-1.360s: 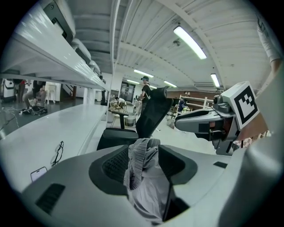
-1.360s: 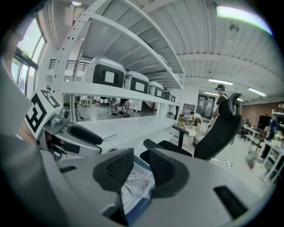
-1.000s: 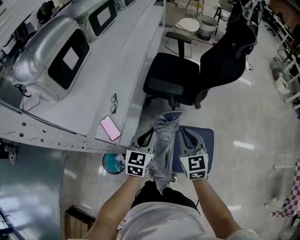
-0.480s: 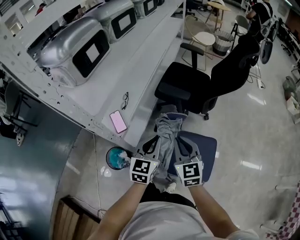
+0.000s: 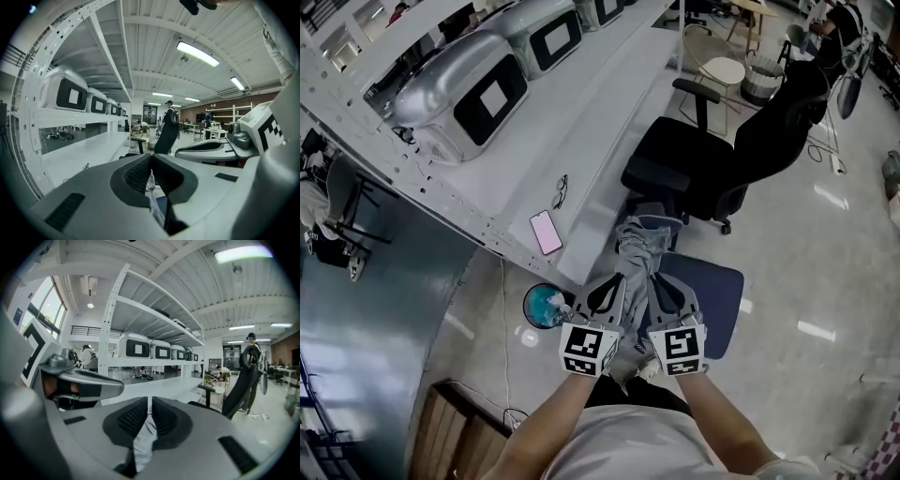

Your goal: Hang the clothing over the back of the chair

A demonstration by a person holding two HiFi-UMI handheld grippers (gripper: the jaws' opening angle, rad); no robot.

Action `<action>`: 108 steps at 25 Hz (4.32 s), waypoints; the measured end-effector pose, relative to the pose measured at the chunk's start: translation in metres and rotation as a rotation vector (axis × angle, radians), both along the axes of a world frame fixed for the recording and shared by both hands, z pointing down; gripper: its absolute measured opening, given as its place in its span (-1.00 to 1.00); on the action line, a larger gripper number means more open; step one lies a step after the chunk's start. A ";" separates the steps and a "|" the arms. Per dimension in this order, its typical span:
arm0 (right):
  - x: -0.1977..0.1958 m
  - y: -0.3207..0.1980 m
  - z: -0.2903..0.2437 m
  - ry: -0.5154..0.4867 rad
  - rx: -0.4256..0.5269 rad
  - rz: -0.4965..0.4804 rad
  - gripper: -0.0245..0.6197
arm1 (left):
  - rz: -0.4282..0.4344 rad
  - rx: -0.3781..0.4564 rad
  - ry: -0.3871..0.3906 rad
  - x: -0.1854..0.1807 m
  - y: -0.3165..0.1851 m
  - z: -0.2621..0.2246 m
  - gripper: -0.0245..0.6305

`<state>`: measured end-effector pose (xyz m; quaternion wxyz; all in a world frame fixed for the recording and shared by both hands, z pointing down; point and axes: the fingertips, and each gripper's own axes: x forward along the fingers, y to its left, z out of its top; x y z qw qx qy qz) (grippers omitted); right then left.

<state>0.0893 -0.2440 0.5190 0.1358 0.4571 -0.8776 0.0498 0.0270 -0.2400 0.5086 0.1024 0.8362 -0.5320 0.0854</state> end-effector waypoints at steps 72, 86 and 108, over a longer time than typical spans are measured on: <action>-0.083 0.212 -0.087 -0.039 0.111 0.047 -0.83 | 0.182 0.142 0.090 -0.055 0.216 -0.066 -0.86; -0.071 0.211 -0.084 -0.015 0.109 0.050 -0.85 | 0.178 0.134 0.096 -0.043 0.213 -0.064 -0.86; -0.068 0.214 -0.081 0.000 0.103 0.048 -0.85 | 0.187 0.121 0.103 -0.038 0.215 -0.059 -0.86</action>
